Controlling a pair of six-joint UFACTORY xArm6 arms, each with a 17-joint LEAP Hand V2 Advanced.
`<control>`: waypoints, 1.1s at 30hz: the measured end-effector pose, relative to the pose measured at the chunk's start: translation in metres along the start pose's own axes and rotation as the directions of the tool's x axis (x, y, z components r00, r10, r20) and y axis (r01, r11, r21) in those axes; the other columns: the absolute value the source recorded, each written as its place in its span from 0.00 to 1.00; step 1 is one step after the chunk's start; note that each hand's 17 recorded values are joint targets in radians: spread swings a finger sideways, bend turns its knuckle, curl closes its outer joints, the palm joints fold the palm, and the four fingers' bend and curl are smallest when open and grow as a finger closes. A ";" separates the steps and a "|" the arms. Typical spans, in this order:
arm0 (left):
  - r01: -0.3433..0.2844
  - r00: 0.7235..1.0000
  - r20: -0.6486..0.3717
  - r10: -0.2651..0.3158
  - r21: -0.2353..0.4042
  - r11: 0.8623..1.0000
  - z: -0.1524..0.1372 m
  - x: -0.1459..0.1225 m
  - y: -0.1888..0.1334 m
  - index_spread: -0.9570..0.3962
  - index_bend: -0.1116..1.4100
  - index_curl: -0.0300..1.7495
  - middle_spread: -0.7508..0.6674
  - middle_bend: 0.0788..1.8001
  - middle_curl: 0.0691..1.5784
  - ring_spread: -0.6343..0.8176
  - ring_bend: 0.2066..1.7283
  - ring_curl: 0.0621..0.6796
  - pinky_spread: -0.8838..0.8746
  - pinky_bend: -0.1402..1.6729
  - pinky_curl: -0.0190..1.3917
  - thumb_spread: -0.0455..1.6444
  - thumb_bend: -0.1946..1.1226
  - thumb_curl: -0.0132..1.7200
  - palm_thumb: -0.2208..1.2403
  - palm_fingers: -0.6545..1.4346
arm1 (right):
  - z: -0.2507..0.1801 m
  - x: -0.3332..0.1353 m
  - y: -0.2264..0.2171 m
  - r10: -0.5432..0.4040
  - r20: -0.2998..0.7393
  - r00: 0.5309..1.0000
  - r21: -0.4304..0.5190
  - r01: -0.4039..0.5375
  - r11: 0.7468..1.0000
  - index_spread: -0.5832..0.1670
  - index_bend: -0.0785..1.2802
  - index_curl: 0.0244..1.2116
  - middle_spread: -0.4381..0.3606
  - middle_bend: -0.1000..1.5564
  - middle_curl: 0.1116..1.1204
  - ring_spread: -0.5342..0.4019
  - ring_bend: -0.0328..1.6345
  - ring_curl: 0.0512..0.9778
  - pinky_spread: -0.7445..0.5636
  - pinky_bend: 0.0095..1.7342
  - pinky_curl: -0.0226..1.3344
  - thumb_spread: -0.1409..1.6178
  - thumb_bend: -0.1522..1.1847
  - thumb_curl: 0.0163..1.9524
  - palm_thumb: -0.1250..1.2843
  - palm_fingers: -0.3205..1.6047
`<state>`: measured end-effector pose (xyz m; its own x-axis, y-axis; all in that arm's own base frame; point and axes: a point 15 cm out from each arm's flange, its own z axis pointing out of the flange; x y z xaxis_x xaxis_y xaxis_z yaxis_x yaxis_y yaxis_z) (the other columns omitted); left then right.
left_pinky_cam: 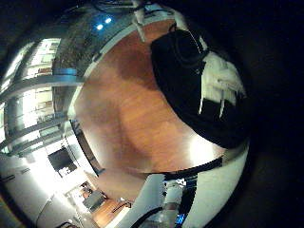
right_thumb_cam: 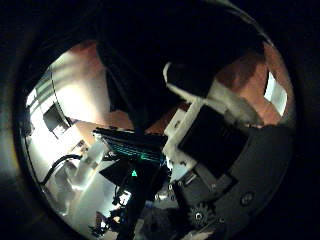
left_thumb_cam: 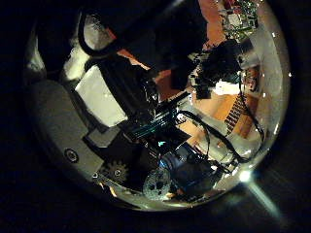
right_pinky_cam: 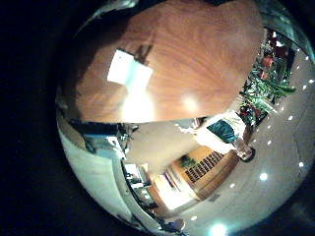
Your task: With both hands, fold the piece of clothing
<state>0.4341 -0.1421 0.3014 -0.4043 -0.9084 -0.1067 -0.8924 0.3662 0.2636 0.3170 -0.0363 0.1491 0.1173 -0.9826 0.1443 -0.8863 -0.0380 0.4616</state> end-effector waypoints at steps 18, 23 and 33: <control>0.011 1.000 -0.008 -0.011 -0.022 1.000 -0.006 -0.028 0.035 0.20 0.35 0.56 0.18 0.58 0.47 0.15 0.75 0.75 0.17 0.73 0.49 0.97 0.69 0.60 0.45 0.85 | -0.085 0.038 0.049 0.059 -0.006 0.998 0.124 -0.058 0.991 0.30 0.80 0.61 0.29 0.77 0.76 0.31 0.83 0.72 0.40 0.74 0.61 0.79 0.17 0.24 0.75 0.71; 0.011 1.000 -0.012 -0.011 -0.022 1.000 -0.006 -0.029 0.039 0.19 0.35 0.56 0.18 0.57 0.47 0.15 0.75 0.75 0.17 0.72 0.49 0.96 0.71 0.61 0.43 0.85 | -0.098 0.038 0.056 0.063 0.001 0.998 0.168 -0.062 0.984 0.31 0.80 0.65 0.30 0.78 0.77 0.31 0.83 0.75 0.41 0.75 0.64 0.81 0.15 0.25 0.74 0.69; 0.009 1.000 -0.014 -0.010 -0.024 1.000 -0.005 -0.028 0.040 0.19 0.34 0.57 0.17 0.57 0.48 0.15 0.75 0.75 0.17 0.71 0.50 0.96 0.74 0.62 0.41 0.85 | -0.086 0.014 0.062 -0.008 -0.023 1.000 0.131 0.011 0.991 0.25 0.40 0.56 0.25 0.58 0.64 0.27 0.78 0.65 0.27 0.70 0.57 0.77 0.08 0.18 0.45 0.36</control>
<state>0.4108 -0.1027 0.3198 -0.3926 -0.9148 -0.0955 -0.8911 0.3526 0.2855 0.3026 -0.0362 0.2551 0.1347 -0.9777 0.1609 -0.9360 -0.0722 0.3446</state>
